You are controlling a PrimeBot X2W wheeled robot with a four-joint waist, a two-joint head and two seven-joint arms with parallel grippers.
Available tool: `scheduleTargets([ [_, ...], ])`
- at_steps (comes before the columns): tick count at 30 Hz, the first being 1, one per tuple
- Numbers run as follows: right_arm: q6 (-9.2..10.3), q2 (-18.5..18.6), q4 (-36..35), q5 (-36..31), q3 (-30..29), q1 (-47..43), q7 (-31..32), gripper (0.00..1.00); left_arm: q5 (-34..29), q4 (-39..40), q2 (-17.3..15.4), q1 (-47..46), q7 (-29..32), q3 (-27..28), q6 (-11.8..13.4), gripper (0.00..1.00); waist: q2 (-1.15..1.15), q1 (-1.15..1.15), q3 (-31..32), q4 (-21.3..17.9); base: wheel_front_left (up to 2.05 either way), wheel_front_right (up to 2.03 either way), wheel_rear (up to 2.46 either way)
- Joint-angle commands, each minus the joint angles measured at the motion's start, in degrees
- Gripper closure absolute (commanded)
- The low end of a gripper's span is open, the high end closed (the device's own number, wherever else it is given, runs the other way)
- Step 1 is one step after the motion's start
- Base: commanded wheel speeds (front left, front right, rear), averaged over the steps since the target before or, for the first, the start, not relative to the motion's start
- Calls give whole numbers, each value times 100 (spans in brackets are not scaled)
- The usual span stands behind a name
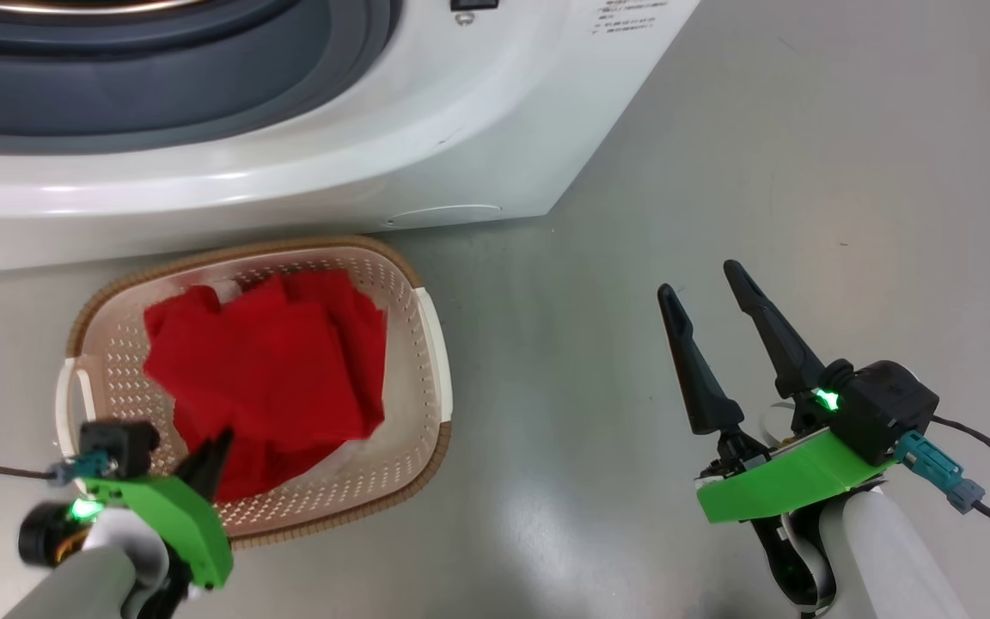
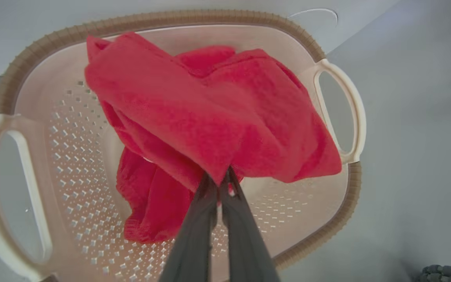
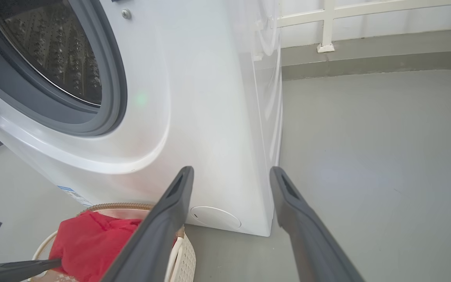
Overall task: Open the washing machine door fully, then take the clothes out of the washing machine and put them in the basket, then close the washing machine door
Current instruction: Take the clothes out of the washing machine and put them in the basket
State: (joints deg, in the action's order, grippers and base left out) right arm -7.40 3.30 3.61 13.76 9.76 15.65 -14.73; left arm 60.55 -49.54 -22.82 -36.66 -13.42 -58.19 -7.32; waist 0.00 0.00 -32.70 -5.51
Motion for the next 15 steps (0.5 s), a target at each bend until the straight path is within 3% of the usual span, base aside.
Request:
scheduleTargets([
  [1,-9,-42,-139,-33,121,-11,-27,0,114,-80,-177,35,56,9,-17,100,0,0,-18,-6,0,0,0],
  [9,-9,-42,-148,-26,142,31,-27,0,704,-346,-183,-329,19,-546,-17,100,0,0,-74,-30,0,0,0],
  [10,-9,-42,-145,-26,141,30,-27,0,761,-363,-181,-361,-2,-596,-17,81,0,0,-71,-30,0,0,0],
  [11,-9,-42,-142,-24,142,27,-27,0,821,-380,-180,-386,-21,-641,-17,55,0,0,-68,-32,0,0,0],
  [12,-9,-42,-141,-21,143,25,-27,0,881,-390,-176,-409,-36,-683,-17,0,0,0,-65,-34,0,0,0],
  [15,-9,-42,-140,-18,138,12,-27,0,1018,-402,-181,-463,-82,-814,-17,0,0,0,-47,-30,0,0,0],
])
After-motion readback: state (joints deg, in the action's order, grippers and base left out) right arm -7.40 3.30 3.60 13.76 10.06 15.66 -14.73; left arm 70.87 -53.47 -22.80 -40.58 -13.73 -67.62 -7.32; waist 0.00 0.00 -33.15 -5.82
